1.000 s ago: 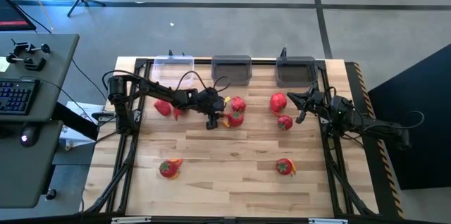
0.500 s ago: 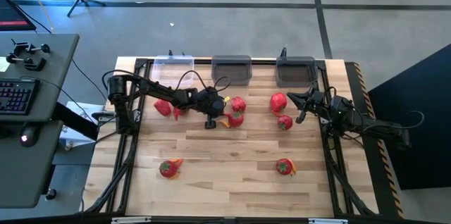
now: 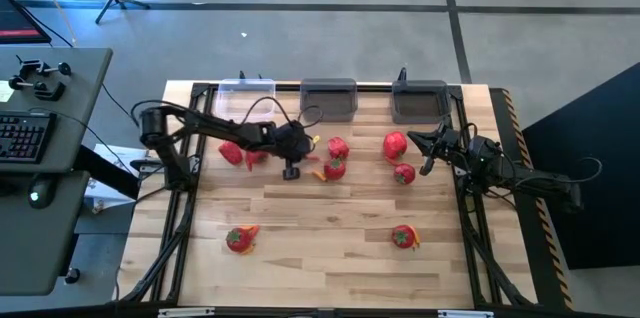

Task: Sort produce into baskets
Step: Put the orange chili pepper into the left black bin

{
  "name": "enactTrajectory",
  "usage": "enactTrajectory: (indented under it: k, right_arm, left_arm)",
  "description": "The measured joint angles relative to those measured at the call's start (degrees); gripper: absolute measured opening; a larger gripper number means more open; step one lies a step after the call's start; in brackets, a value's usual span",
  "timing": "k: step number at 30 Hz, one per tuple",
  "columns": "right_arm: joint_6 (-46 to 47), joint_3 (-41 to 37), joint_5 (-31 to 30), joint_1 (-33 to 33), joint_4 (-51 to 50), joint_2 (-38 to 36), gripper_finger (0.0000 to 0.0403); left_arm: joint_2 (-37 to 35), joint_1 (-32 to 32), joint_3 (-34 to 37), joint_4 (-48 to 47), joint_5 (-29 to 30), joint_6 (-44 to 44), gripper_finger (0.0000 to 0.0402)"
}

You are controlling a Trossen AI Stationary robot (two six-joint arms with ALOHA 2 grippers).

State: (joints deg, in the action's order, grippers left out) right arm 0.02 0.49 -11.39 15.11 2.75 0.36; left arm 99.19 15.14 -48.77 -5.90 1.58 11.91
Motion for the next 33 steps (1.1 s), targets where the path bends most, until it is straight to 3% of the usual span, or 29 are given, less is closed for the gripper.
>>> enactTrajectory:
  k: [8,13,25,33]
  right_arm:
    - [0.0,0.0,0.0,0.0,0.0,0.0,0.0]
    - [0.0,0.0,0.0,0.0,0.0,0.0,0.0]
    - [0.0,0.0,0.0,0.0,0.0,0.0,0.0]
    - [0.0,0.0,0.0,0.0,0.0,0.0,0.0]
  left_arm:
    - [-10.0,6.3,-0.1,0.1,1.5,-10.7,0.0003]
    - [-11.0,10.6,-4.4,-0.8,1.1,-10.0,0.0003]
    - [3.2,17.3,-24.6,-5.7,0.5,2.1,0.0003]
    - [14.2,19.3,-32.1,-8.9,-2.6,6.1,0.0003]
